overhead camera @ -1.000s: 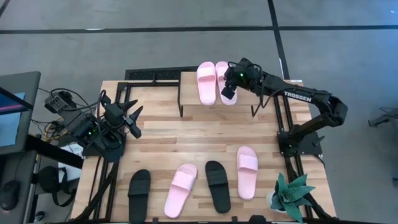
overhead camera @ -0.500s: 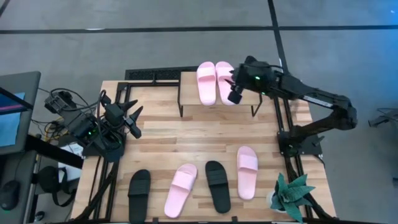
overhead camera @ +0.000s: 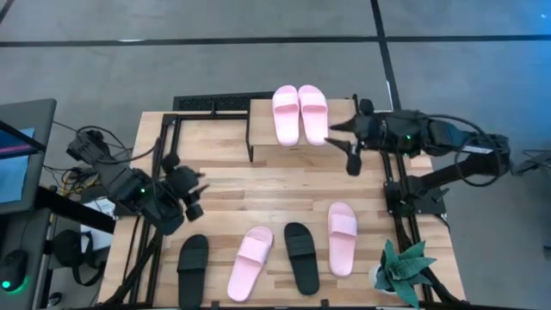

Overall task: Pick and place slides into the shelf
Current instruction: Put the left black slide under the shelf

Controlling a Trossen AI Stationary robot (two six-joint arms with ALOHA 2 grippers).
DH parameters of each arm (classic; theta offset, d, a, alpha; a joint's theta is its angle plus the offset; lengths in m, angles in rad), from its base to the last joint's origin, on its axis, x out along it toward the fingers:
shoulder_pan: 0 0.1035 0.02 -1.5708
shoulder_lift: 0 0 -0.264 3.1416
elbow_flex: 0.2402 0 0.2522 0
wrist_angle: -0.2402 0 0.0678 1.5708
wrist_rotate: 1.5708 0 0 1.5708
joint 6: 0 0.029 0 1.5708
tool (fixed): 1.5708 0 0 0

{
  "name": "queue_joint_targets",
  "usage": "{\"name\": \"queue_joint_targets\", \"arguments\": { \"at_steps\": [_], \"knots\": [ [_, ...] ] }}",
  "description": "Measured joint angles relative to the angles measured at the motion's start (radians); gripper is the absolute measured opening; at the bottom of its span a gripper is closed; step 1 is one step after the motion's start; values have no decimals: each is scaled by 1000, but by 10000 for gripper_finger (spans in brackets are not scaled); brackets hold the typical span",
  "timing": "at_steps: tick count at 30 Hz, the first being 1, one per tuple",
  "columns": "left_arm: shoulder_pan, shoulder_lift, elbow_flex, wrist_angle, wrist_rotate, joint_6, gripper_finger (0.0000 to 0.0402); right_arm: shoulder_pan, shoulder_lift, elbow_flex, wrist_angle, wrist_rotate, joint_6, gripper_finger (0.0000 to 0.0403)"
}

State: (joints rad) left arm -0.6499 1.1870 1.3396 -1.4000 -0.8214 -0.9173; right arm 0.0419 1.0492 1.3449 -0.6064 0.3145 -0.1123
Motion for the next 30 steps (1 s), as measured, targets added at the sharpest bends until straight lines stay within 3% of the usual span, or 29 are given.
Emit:
{"name": "queue_joint_targets", "arguments": {
  "at_steps": [4, 13, 30],
  "knots": [
    [-14, 19, 0, 54, 210, 35, 139, 87, 3, 0, 0, 0, 34, 134],
    [-82, 108, 0, 121, 499, 35, 139, 196, 50, -3, -8, 0, 61, 127],
    [-208, 408, 0, 265, 720, -9, 139, 224, 57, -2, -31, 1, -5, 127]
  ]
}}
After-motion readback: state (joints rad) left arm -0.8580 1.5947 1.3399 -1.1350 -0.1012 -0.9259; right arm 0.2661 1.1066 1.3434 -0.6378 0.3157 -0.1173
